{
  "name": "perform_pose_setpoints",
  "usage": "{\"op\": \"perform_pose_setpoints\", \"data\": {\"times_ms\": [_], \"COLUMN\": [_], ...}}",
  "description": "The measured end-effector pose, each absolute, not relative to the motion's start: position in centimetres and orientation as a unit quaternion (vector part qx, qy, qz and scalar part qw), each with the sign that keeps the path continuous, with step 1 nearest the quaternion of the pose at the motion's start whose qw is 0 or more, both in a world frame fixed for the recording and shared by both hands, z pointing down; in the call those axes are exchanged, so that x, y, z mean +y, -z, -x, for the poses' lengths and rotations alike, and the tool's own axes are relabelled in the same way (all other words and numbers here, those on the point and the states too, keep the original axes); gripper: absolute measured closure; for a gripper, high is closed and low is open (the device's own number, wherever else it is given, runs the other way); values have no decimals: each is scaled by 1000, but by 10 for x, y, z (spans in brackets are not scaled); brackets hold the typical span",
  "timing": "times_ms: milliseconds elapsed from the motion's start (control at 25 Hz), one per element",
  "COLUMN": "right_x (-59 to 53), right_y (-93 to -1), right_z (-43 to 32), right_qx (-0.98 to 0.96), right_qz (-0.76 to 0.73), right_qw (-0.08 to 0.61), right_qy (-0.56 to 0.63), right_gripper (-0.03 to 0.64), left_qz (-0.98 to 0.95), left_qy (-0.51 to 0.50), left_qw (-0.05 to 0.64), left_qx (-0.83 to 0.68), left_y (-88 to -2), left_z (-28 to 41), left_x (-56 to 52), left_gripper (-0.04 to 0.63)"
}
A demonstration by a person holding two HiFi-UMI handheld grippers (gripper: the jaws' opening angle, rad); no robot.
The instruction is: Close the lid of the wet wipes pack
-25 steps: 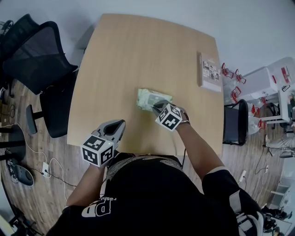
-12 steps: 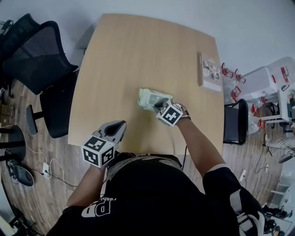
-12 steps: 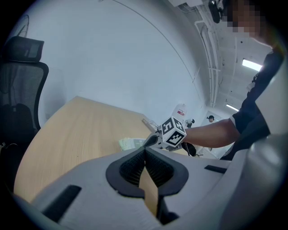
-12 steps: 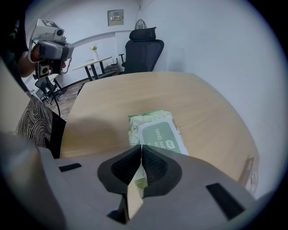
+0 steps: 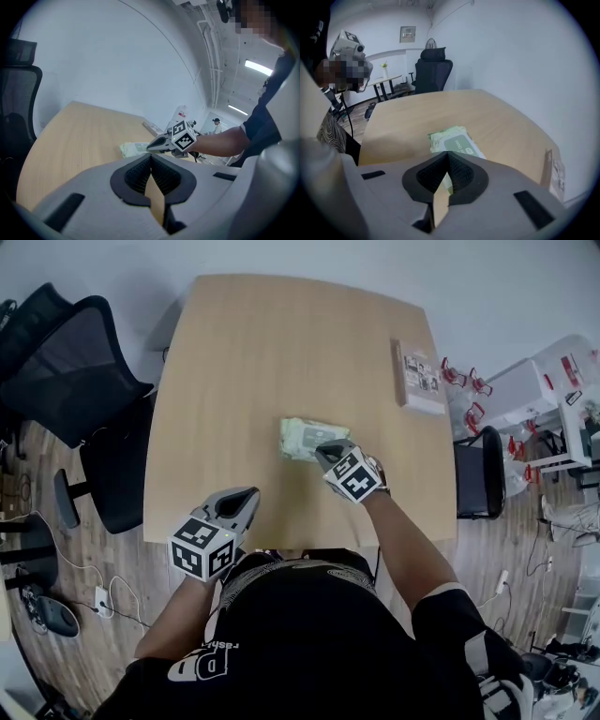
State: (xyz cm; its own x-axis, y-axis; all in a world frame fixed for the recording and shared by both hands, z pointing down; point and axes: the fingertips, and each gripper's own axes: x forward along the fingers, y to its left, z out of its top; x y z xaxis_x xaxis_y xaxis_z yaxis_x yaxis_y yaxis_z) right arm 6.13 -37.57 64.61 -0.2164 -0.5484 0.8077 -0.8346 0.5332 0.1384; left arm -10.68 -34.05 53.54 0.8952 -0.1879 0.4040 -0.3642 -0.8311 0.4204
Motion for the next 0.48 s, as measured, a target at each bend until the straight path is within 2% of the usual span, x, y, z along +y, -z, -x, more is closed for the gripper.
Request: {"op": "perform_pose_setpoints", "data": {"times_ms": [480], "right_x": [-331], "right_y": [-546], "right_z": [-52], "right_qx": [-786], "right_qz": [-550], "right_qw": [218], "right_qy": [-180], "right_gripper": [612], "left_qz": [-954], "left_qy": [-155], "left_qw": [225], "left_qx": [-125], "left_y": [-510], "left_z": [83], "left_x": [-315], "left_gripper": [578]}}
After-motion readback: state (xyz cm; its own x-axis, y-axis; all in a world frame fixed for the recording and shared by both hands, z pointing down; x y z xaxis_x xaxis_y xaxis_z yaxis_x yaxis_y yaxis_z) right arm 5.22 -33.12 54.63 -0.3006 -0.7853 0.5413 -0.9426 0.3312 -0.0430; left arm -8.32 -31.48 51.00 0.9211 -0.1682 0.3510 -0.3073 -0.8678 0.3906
